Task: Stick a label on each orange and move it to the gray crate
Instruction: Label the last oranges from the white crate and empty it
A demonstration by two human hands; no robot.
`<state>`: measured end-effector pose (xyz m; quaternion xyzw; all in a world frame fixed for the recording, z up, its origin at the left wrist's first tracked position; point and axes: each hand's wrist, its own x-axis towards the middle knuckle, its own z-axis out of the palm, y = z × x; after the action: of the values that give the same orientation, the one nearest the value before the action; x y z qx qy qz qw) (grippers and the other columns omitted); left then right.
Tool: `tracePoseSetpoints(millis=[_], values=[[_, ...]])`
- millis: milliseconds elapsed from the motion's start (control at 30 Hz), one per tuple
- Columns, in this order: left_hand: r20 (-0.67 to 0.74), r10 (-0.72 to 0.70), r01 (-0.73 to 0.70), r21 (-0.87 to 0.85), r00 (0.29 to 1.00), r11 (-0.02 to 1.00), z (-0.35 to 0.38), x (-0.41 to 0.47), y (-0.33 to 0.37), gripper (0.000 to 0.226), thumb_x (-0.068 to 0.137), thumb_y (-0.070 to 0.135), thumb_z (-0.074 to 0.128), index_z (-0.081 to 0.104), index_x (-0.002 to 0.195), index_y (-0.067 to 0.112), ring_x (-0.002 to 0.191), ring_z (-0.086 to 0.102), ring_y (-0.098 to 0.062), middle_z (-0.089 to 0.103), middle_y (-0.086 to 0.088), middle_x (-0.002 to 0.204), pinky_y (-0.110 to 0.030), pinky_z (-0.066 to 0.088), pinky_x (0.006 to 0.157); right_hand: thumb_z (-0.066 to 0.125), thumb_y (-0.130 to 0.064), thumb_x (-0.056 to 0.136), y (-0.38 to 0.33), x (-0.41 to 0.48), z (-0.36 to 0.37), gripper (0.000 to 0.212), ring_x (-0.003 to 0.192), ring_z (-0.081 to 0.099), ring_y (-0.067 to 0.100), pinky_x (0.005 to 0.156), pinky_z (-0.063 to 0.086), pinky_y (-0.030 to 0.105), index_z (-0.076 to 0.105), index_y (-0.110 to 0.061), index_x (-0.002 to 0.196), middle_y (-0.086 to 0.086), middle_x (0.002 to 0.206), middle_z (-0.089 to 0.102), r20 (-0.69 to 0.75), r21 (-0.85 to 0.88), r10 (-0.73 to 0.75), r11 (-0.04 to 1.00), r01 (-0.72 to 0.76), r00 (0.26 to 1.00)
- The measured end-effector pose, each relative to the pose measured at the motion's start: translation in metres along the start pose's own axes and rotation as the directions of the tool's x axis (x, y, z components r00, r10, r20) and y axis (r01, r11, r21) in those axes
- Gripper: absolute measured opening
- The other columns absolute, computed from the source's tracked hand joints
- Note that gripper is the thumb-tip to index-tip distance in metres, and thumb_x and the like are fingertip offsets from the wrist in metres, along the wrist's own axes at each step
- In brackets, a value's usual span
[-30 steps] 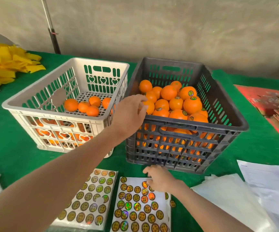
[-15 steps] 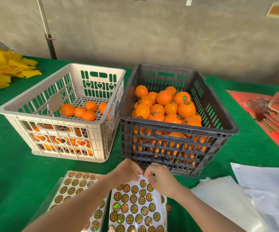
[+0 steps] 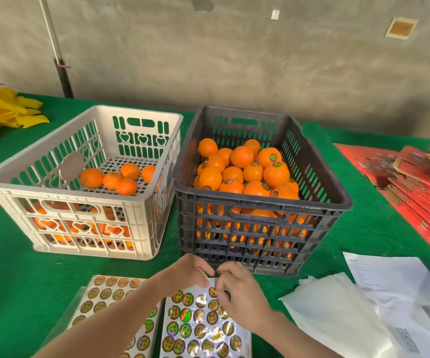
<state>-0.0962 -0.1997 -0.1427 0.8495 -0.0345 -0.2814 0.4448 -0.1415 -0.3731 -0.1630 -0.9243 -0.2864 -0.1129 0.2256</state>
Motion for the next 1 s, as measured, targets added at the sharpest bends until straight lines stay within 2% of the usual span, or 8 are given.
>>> tracePoseSetpoints(millis=[200, 267, 367, 567, 667, 800, 900, 1000], values=[[0.049, 0.028, -0.030, 0.028, 0.998, 0.999, 0.000, 0.002, 0.004, 0.030, 0.083, -0.001, 0.064, 0.066, 0.113, 0.005, 0.095, 0.059, -0.015, 0.065, -0.005, 0.100, -0.016, 0.043, 0.075, 0.066, -0.006, 0.079, 0.003, -0.006, 0.002, 0.008, 0.074, 0.053, 0.015, 0.064, 0.044, 0.024, 0.060, -0.010, 0.077, 0.003, 0.084, 0.060, -0.059, -0.094, -0.222, 0.972, 0.215, 0.973], [0.055, 0.033, -0.035, 0.043, 0.998, 0.998, 0.000, 0.002, 0.005, 0.032, 0.082, -0.001, 0.066, 0.066, 0.114, 0.004, 0.090, 0.059, -0.012, 0.066, -0.009, 0.107, -0.014, 0.043, 0.073, 0.060, -0.006, 0.082, -0.001, -0.004, -0.001, 0.010, 0.067, 0.050, 0.014, 0.059, 0.041, 0.025, 0.057, -0.010, 0.073, 0.003, 0.073, 0.058, -0.023, 0.112, -0.027, 0.993, 0.030, 0.999], [0.041, 0.044, -0.046, 0.046, 0.998, 0.998, 0.002, 0.003, 0.003, 0.033, 0.083, -0.001, 0.066, 0.065, 0.116, 0.003, 0.080, 0.059, -0.009, 0.068, -0.012, 0.107, -0.008, 0.042, 0.063, 0.059, -0.005, 0.088, 0.000, 0.004, -0.008, 0.018, 0.070, 0.055, 0.017, 0.066, 0.045, 0.027, 0.057, -0.017, 0.074, 0.008, 0.075, 0.063, 0.117, 0.397, 0.310, 0.856, -0.330, 0.944], [0.007, 0.204, -0.199, 0.266, 0.979, 0.943, 0.005, 0.000, 0.006, 0.025, 0.086, 0.003, 0.060, 0.063, 0.109, -0.005, 0.091, 0.057, -0.020, 0.065, -0.021, 0.111, -0.015, 0.041, 0.073, 0.060, -0.007, 0.090, 0.000, 0.014, -0.023, 0.029, 0.069, 0.051, 0.010, 0.067, 0.042, 0.017, 0.054, -0.024, 0.067, -0.003, 0.069, 0.056, 0.251, 0.522, 0.427, 0.696, -0.493, 0.869], [-0.149, 0.409, -0.333, 0.370, 0.900, 0.867, -0.009, -0.020, 0.016, 0.028, 0.088, 0.009, 0.057, 0.063, 0.116, 0.010, 0.098, 0.060, -0.011, 0.066, 0.000, 0.110, -0.024, 0.047, 0.089, 0.061, -0.008, 0.090, -0.014, 0.021, -0.040, 0.025, 0.065, 0.047, 0.009, 0.064, 0.039, 0.019, 0.056, -0.023, 0.070, -0.008, 0.066, 0.051, 0.166, 0.599, 0.333, 0.714, -0.363, 0.928], [-0.383, 0.705, -0.590, 0.385, 0.597, 0.709, -0.066, -0.065, 0.034, 0.012, 0.084, 0.015, 0.060, 0.070, 0.090, 0.011, 0.059, 0.052, 0.005, 0.065, 0.008, 0.073, -0.005, 0.040, 0.057, 0.058, -0.023, 0.089, -0.058, 0.054, -0.077, 0.011, 0.064, 0.048, 0.004, 0.061, 0.037, 0.015, 0.056, -0.024, 0.078, -0.009, 0.070, 0.053, -0.153, 0.572, 0.047, 0.819, 0.050, 0.987], [-0.648, 0.613, -0.583, 0.305, 0.452, 0.753, -0.121, -0.083, 0.041, 0.008, 0.087, 0.017, 0.059, 0.065, 0.083, 0.020, 0.052, 0.054, -0.007, 0.065, 0.001, 0.066, -0.017, 0.043, 0.047, 0.056, -0.018, 0.089, -0.091, 0.099, -0.098, 0.002, 0.069, 0.052, -0.002, 0.065, 0.040, 0.009, 0.056, -0.017, 0.088, -0.010, 0.077, 0.057, -0.365, 0.484, -0.112, 0.825, 0.292, 0.924], [-0.799, 0.422, -0.583, 0.112, 0.429, 0.805, -0.176, -0.084, 0.033, 0.020, 0.094, 0.003, 0.054, 0.064, 0.084, 0.017, 0.052, 0.054, -0.022, 0.065, -0.008, 0.070, -0.033, 0.046, 0.048, 0.051, -0.018, 0.093, -0.111, 0.160, -0.108, 0.016, 0.084, 0.057, -0.003, 0.074, 0.048, 0.015, 0.050, -0.020, 0.109, -0.007, 0.093, 0.063, -0.405, 0.403, -0.219, 0.829, 0.388, 0.888]])
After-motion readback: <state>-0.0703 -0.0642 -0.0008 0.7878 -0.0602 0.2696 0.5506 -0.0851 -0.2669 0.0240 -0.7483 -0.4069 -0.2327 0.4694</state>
